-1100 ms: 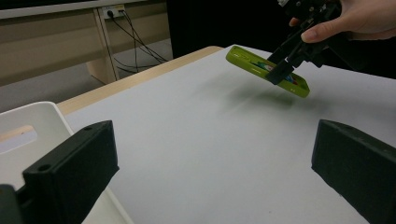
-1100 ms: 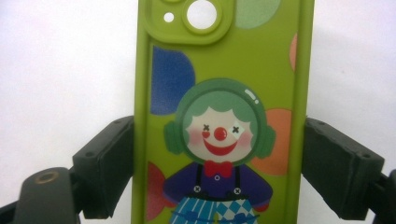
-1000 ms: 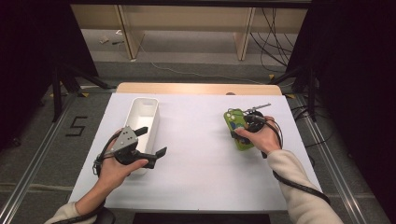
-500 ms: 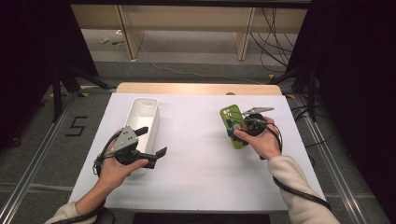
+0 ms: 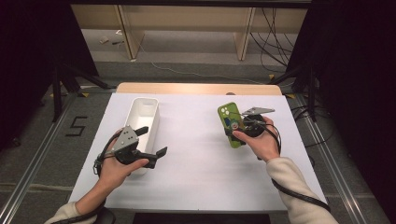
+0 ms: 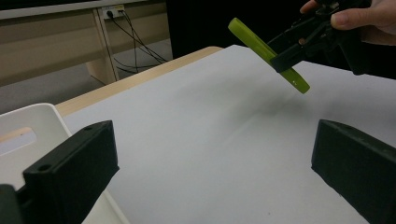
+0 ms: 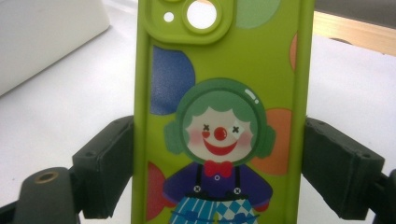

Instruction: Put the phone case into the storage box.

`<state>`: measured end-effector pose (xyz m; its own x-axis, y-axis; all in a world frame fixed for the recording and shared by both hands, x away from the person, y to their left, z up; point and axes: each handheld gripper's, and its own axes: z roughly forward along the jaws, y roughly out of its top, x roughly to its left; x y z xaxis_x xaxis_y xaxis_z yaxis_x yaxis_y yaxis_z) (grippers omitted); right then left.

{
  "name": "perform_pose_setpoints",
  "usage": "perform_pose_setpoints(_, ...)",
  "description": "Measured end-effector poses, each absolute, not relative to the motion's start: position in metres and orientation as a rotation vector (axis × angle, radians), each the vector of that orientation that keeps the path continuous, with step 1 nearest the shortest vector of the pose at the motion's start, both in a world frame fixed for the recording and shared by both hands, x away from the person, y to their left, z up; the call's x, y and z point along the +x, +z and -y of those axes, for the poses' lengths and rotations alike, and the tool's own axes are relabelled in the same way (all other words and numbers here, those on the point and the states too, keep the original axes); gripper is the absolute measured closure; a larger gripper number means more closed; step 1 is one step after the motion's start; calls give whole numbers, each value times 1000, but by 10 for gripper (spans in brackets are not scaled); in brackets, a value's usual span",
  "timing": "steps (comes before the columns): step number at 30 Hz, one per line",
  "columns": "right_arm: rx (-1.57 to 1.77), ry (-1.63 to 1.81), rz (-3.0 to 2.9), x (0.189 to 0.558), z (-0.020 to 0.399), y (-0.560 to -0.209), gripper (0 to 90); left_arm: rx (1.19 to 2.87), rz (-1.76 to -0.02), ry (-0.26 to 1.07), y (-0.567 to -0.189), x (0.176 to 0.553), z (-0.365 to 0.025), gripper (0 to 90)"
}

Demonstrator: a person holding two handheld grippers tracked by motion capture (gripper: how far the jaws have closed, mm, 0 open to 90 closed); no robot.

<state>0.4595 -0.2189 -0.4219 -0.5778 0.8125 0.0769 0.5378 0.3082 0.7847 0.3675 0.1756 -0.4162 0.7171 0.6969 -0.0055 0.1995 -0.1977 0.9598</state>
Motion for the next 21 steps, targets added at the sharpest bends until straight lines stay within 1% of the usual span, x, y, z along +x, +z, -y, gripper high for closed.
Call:
perform_pose_setpoints(8, 1177, 1188, -2230, 456, 211, -421, 170, 1752, -738, 537, -410, 372, -169, 15)
perform_pose_setpoints(21, 1110, 1265, -2214, 449, 201, -415, 170, 1745, -725, 546, -400, 384, -152, 22)
